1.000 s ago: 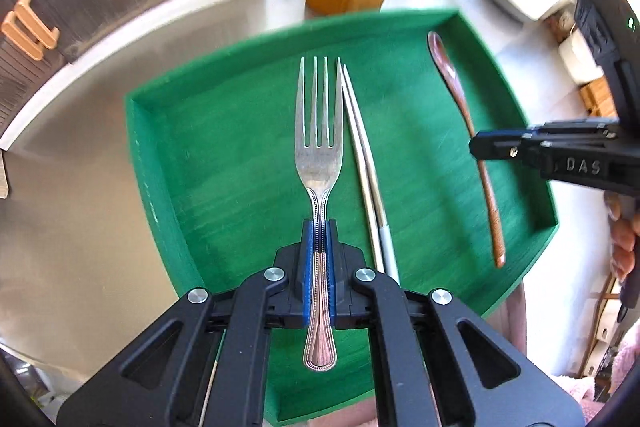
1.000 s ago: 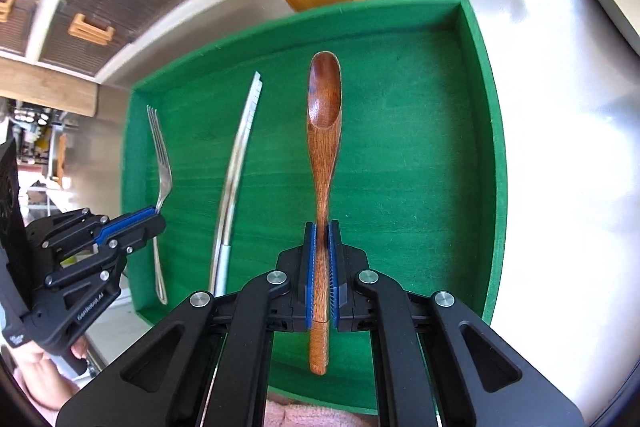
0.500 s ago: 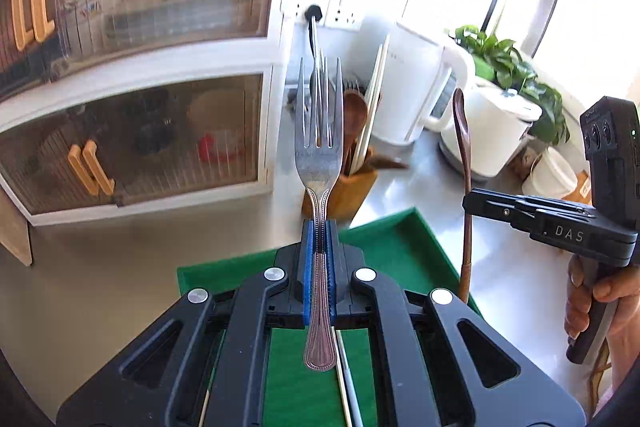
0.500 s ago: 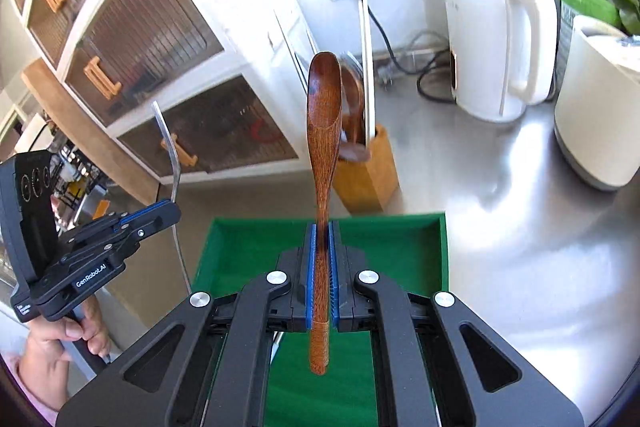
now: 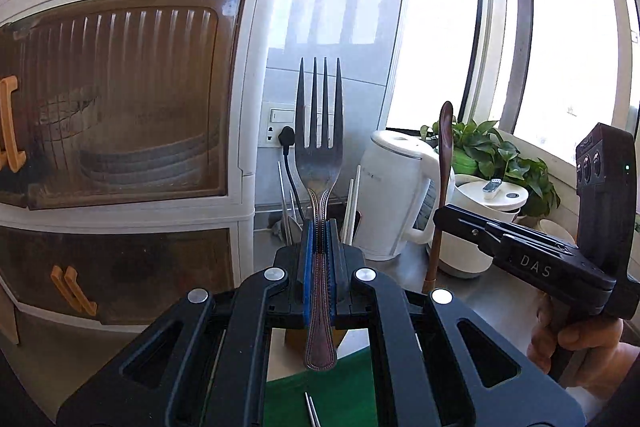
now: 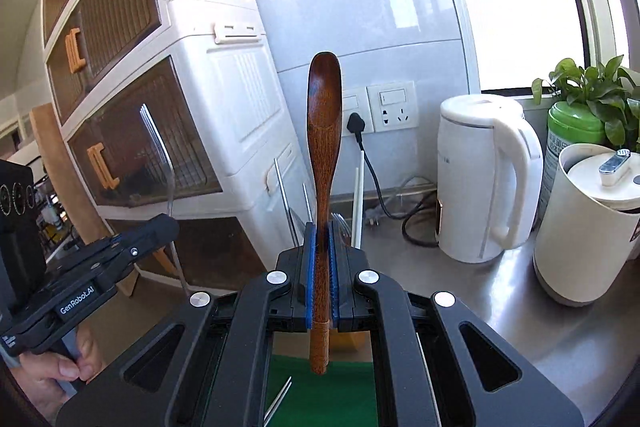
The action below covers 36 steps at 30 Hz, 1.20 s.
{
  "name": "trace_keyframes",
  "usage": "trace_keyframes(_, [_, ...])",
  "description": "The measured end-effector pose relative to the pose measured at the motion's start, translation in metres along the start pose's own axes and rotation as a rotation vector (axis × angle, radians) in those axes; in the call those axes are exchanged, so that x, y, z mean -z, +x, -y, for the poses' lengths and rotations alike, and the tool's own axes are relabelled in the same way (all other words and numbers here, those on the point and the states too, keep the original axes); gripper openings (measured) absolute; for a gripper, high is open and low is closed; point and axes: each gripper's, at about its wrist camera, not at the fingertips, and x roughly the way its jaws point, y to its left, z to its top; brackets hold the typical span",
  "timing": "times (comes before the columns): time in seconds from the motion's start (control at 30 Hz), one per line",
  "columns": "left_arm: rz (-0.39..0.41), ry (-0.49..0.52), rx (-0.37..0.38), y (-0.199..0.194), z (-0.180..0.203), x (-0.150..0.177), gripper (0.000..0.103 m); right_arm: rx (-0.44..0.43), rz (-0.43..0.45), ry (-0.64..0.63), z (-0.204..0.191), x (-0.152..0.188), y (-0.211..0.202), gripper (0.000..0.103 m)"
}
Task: Organize utensils
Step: 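Lift the fork with the left tool while the right tool lifts the wooden spoon, then lower the fork into the holder with the left tool while the right tool lowers the wooden spoon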
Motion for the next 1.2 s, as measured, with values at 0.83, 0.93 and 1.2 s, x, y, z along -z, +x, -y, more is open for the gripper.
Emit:
trace_keyframes(0.83, [-0.006,-0.064,0.056,0.126,-0.014,0.063,0.004,-0.086,-0.031,-0.031,0.038,0.045,0.107,0.006])
trace_keyframes(0.93, [-0.021,-0.049,0.06,0.13,-0.011,0.07,0.005,-0.088,-0.056,-0.043,0.039,0.052,0.108,0.006])
trace_keyframes(1.2, [-0.088,-0.03,0.045,0.141,-0.01,0.089,0.006,-0.091,-0.123,-0.062,0.04,0.06,0.111,0.007])
